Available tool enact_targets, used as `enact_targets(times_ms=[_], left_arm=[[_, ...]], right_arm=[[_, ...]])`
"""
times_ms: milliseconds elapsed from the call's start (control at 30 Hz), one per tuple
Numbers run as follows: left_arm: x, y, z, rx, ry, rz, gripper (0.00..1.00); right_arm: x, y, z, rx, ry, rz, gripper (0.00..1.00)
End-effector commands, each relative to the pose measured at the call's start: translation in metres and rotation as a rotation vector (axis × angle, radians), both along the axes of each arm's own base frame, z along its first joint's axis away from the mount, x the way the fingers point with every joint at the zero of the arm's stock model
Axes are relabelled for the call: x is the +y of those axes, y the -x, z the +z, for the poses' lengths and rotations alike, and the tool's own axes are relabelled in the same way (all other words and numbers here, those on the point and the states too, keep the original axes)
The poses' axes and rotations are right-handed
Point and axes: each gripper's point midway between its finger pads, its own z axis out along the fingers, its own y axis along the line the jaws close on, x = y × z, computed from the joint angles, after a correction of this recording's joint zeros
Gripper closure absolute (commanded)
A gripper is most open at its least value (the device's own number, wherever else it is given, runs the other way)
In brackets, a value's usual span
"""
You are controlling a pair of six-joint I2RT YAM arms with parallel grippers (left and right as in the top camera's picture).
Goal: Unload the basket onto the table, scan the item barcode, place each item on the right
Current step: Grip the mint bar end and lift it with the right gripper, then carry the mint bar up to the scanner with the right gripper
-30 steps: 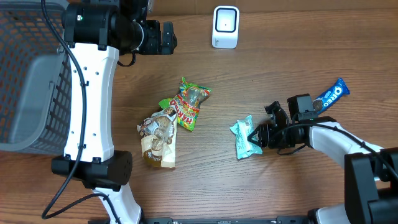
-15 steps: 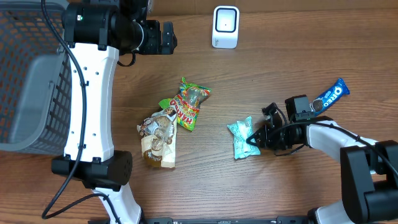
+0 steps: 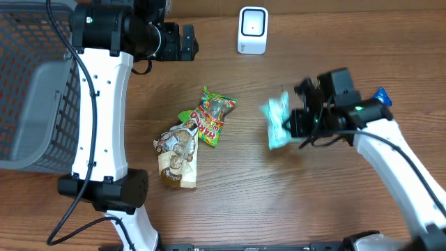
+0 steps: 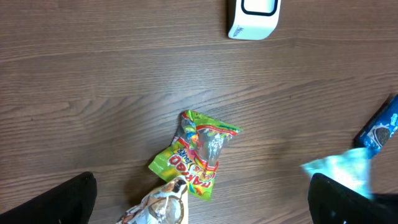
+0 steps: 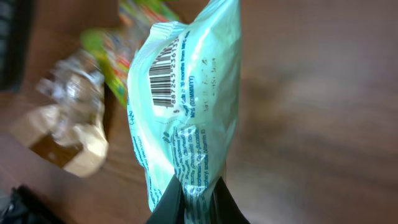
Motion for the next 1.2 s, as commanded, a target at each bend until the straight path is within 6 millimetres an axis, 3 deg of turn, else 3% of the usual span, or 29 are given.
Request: enact_targets(times_ms=[0,167,767,900,1000,1167], left_arm=[[0.002,0.001,0.006,-0.021,-0.006,-0.002,0.0],[0.002,0.001,0.006,-0.021,-0.006,-0.002,0.0],[0.002,0.001,0.006,-0.02,-0.006,-0.002,0.0],[0.002,0.001,0.006,-0.021,-0.006,-0.002,0.0],[0.002,0.001,0.006,-0.021,-0.006,-0.002,0.0],[0.002,0.001,0.006,-0.02,-0.006,-0.002,0.0]], right_arm=[[-0.002,-0.014,0.056,-0.214,0.087,-0.026,0.96],[0.001,-0.019,0.091,-0.352,0.159,-0.049,0.96],[0.016,-0.021,0.101,-0.414,0.155,-0.031,0.96],[-0.002,-0.044,0.103,-0.48,0.251,-0.139,0.96],[-0.022,-0.073,0.101,-0.549,0.38,-0.256,0.96],[-0.028,-0.118,0.086,-0.658,0.576,-0.321,0.96]])
